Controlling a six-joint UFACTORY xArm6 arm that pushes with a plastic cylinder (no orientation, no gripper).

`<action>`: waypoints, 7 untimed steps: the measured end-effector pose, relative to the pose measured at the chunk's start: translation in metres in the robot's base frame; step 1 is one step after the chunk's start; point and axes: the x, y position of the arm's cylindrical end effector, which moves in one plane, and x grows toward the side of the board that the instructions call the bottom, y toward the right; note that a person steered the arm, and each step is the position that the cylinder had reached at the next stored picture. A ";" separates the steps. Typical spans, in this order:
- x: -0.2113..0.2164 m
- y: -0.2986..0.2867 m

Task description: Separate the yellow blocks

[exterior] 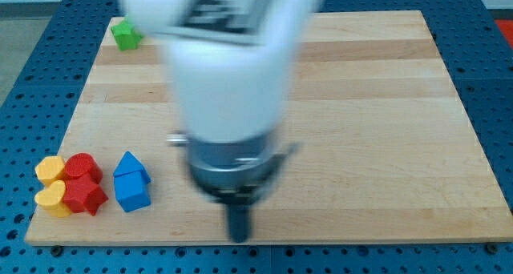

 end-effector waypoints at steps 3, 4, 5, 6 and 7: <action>-0.004 -0.232; -0.008 -0.234; -0.012 -0.235; -0.037 -0.234; -0.072 -0.228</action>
